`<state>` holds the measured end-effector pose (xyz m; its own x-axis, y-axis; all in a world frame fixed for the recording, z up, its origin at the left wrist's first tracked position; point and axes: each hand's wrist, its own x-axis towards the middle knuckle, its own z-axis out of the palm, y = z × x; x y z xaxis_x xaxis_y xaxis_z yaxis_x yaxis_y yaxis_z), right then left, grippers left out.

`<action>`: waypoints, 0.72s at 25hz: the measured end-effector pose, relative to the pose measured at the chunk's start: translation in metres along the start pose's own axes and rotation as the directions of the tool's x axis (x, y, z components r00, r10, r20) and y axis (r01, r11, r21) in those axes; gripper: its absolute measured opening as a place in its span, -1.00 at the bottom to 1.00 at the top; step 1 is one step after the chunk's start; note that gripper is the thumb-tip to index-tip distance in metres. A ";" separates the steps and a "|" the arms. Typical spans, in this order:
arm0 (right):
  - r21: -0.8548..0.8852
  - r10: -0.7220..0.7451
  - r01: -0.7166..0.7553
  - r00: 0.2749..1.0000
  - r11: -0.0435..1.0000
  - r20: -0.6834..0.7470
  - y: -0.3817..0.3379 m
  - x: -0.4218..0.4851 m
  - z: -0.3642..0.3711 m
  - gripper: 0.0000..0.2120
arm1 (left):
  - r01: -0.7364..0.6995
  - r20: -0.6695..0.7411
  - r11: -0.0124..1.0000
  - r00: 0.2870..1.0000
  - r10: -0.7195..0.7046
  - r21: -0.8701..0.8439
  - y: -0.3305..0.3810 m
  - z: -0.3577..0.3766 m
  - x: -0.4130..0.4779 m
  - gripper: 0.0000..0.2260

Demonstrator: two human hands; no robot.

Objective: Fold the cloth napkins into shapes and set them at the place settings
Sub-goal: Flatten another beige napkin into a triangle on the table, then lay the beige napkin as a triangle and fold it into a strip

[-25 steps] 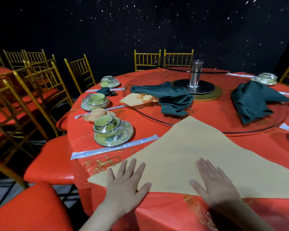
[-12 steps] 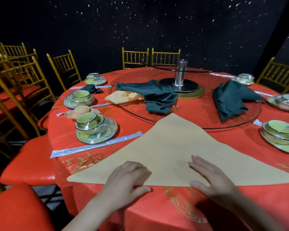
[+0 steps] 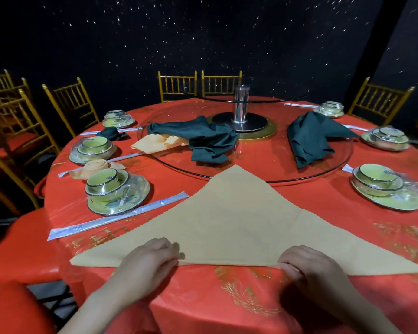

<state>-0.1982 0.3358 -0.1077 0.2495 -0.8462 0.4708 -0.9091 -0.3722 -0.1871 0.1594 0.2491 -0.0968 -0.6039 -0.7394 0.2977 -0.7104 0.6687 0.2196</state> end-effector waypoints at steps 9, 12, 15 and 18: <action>-0.255 0.403 -0.341 0.878 0.905 0.259 -0.001 0.033 -0.007 -0.67 | 0.170 -0.077 0.975 0.984 -0.160 0.143 0.032 0.002 0.034 -0.79; -0.267 0.403 -0.327 0.859 0.906 0.316 0.000 0.038 -0.011 -0.63 | -0.153 -0.062 0.984 0.987 0.148 -0.095 0.099 0.027 0.049 -0.67; -0.264 0.410 -0.334 0.850 0.905 0.332 0.000 0.041 -0.012 -0.66 | -0.237 0.056 0.966 0.968 0.244 -0.107 0.150 0.062 0.058 -0.59; -0.245 0.390 -0.330 0.881 0.912 0.268 0.006 0.034 -0.010 -0.63 | -0.176 0.122 0.982 0.975 0.183 -0.066 0.163 0.074 0.062 -0.56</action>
<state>-0.1989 0.3085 -0.0840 -0.0458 -0.9928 0.1107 -0.9928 0.0330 -0.1150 -0.0202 0.3063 -0.1114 -0.7633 -0.6084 0.2173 -0.5674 0.7922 0.2248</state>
